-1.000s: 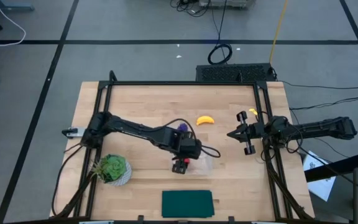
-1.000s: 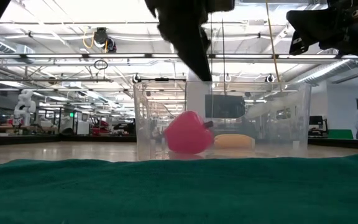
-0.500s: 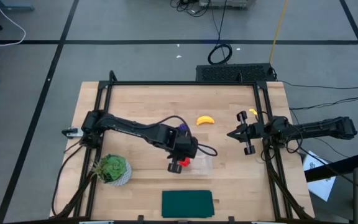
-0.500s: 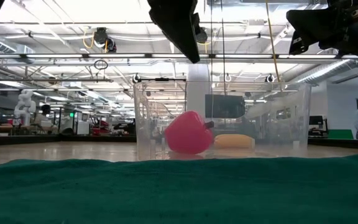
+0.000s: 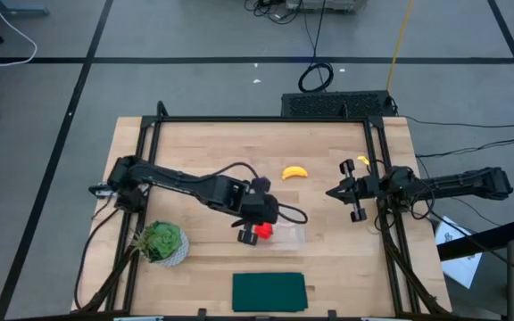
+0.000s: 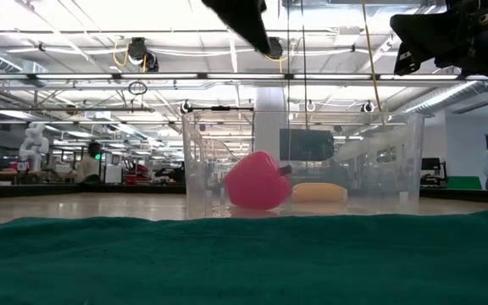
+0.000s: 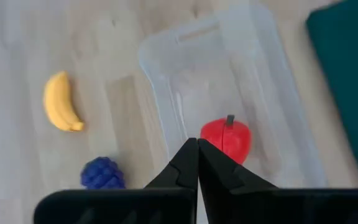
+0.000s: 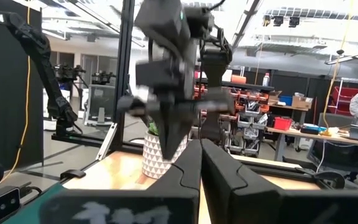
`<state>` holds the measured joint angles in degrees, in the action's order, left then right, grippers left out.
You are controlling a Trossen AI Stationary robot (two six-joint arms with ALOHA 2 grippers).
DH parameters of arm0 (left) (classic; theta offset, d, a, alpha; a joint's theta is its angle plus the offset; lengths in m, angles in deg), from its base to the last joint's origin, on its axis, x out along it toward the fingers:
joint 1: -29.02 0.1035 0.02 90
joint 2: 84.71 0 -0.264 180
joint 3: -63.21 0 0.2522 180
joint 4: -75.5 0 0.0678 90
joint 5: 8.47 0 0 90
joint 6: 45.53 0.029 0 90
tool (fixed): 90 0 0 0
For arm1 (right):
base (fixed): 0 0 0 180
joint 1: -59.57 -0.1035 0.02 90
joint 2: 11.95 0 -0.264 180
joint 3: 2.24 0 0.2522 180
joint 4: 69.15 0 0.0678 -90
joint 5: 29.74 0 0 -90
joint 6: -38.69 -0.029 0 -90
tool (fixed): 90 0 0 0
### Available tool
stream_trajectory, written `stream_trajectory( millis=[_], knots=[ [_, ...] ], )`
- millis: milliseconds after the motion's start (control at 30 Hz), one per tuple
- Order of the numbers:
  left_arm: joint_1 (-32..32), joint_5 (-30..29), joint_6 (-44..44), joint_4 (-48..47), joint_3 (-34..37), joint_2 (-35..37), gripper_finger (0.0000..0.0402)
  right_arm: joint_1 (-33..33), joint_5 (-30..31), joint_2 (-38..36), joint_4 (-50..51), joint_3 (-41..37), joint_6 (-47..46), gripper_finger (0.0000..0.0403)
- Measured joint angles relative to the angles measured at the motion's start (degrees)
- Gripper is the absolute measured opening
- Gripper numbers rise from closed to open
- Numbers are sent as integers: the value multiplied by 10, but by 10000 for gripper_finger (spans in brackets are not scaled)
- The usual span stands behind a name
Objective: Pick and placing Produce into tupperware
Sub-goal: Put the banana into the transparent bin
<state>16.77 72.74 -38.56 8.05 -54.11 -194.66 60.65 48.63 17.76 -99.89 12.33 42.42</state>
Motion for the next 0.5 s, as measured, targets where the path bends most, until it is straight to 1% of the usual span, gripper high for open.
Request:
stream_trajectory(
  millis=[300,500],
  knots=[
    [-11,-45,2,11,0,101,3,0,0,0,0,0,0,0],
    [-10,-48,7,4,1,139,2,0,0,0,0,0,0,0]
  ],
)
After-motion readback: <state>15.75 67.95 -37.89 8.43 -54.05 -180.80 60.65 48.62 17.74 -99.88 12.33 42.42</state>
